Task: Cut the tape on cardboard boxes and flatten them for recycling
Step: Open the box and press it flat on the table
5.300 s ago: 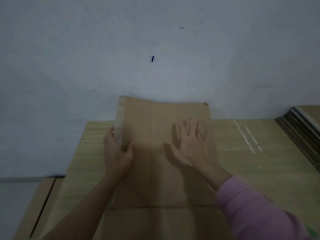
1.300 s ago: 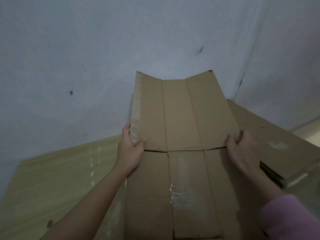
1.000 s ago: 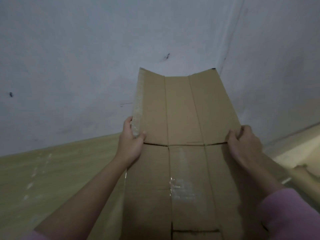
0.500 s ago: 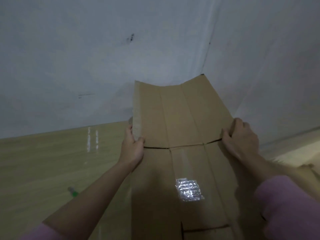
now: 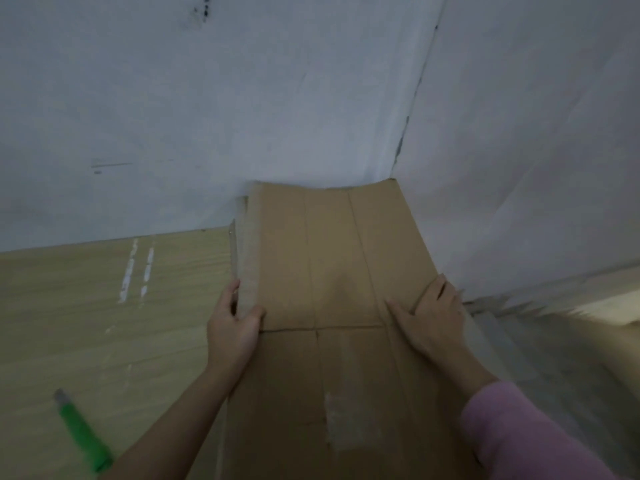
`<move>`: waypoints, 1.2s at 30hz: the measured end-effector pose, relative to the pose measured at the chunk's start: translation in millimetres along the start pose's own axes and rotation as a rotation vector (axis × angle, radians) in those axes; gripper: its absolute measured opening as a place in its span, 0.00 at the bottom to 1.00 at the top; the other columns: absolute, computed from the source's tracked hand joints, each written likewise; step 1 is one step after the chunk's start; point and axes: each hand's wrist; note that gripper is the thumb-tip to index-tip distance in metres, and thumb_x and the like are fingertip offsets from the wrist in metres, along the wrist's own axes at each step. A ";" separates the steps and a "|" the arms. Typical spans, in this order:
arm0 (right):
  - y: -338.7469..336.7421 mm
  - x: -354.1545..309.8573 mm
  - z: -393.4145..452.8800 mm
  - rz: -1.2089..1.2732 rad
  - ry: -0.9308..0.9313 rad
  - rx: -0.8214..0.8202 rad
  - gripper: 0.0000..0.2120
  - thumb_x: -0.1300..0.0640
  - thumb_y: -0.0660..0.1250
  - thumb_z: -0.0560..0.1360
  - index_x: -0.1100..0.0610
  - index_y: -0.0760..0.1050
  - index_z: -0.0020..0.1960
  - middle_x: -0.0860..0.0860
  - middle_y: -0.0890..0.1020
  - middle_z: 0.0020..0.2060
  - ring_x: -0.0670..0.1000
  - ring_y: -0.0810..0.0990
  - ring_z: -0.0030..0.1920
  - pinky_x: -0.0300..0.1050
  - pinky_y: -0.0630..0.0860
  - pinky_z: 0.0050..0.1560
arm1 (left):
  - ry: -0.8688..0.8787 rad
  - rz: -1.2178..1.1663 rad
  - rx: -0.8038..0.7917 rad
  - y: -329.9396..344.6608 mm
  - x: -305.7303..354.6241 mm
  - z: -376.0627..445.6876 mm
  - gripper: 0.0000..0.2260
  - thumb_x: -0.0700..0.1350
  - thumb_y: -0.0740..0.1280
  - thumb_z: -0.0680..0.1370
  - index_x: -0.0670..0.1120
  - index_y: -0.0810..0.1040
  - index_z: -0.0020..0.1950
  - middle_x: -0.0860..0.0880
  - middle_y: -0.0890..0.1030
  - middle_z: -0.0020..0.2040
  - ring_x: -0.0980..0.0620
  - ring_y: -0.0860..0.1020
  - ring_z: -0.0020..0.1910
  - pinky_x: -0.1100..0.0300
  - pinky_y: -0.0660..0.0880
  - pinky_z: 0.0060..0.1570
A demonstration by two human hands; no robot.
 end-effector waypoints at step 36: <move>-74.4 -81.1 1.3 -0.227 -0.535 -0.216 0.32 0.41 0.53 0.79 0.64 0.60 0.72 0.59 0.62 0.73 0.58 0.62 0.71 0.51 0.56 0.71 | 0.315 0.980 -0.222 -86.8 72.2 -14.1 0.28 0.55 0.59 0.80 0.42 0.58 0.75 0.45 0.60 0.75 0.47 0.62 0.72 0.54 0.62 0.67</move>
Point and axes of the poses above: each hand's wrist, its own z-axis towards the middle knuckle, its own y-axis out of the palm, x = y × z
